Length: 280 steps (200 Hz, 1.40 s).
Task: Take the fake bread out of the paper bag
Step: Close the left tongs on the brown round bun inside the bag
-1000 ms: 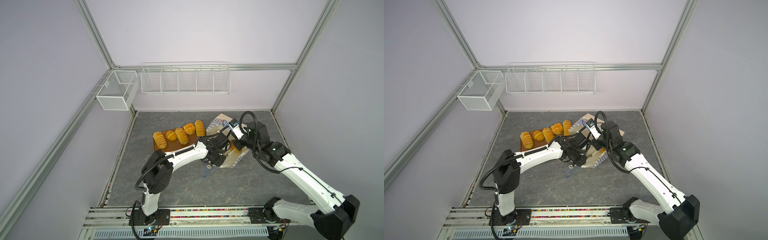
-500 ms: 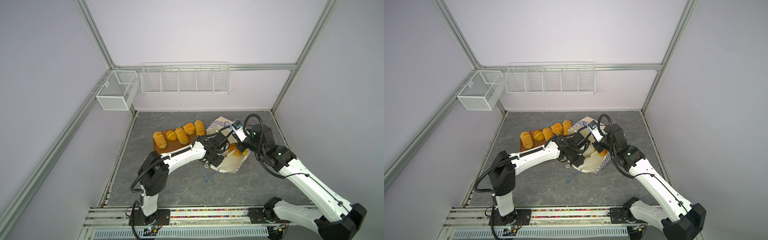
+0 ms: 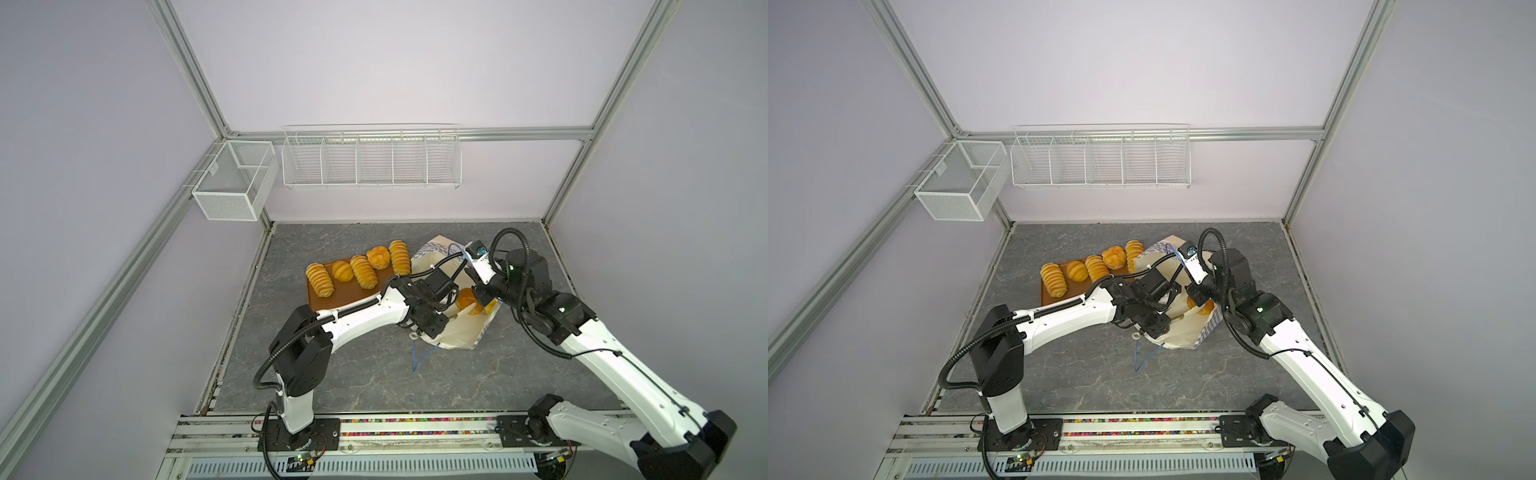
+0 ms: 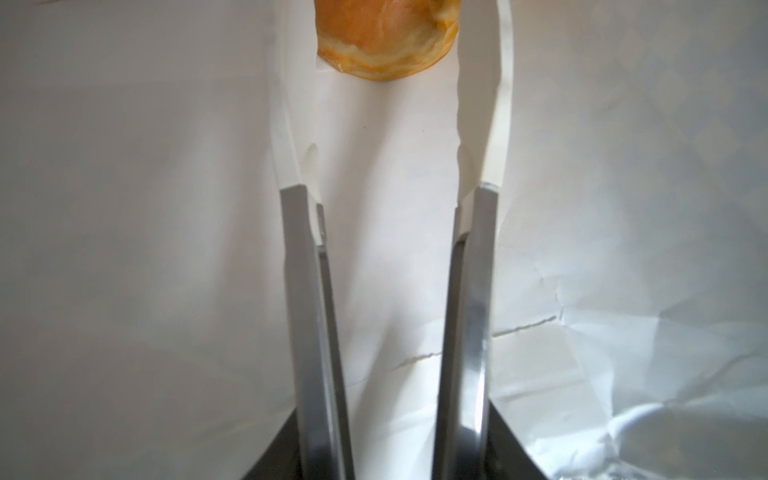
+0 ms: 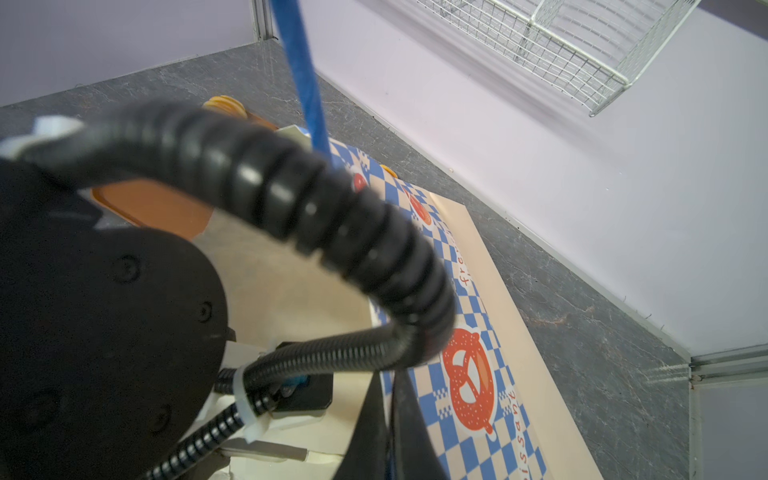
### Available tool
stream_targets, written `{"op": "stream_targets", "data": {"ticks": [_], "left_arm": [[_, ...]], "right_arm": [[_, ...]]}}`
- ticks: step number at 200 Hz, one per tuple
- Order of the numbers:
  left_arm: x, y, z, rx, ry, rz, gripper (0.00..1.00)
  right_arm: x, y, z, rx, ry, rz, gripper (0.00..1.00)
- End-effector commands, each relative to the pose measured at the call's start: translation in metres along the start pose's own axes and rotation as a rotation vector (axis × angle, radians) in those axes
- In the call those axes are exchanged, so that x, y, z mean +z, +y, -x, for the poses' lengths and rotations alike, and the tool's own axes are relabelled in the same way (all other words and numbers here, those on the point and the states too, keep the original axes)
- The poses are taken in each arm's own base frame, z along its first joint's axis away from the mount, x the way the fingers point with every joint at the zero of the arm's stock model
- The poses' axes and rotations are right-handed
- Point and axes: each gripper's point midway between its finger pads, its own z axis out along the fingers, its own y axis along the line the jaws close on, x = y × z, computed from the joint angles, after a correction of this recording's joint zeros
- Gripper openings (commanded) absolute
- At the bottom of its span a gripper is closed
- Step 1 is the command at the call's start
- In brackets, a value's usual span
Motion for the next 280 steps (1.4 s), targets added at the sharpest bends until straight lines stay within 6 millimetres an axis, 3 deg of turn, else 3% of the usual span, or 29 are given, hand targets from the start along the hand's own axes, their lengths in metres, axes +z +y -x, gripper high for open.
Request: {"op": "stream_targets", "data": {"ticks": [1, 87, 143, 189, 280], "left_arm": [[0.011, 0.006, -0.012, 0.000, 0.045, 0.030, 0.46], [0.031, 0.008, -0.020, -0.001, 0.056, 0.027, 0.48], [0.030, 0.007, -0.018, -0.023, 0.078, 0.028, 0.50], [0.041, -0.001, -0.012, -0.074, 0.131, -0.007, 0.50], [0.055, 0.017, 0.001, -0.161, 0.152, 0.057, 0.50]], "right_arm": [[-0.010, -0.004, 0.017, 0.035, -0.072, -0.005, 0.07], [-0.015, -0.008, 0.019, 0.052, -0.070, -0.021, 0.07], [-0.012, -0.001, 0.019, 0.065, -0.081, 0.015, 0.07], [-0.007, 0.005, 0.019, 0.082, -0.088, 0.046, 0.07], [0.000, 0.011, 0.017, 0.085, -0.082, 0.070, 0.07]]}}
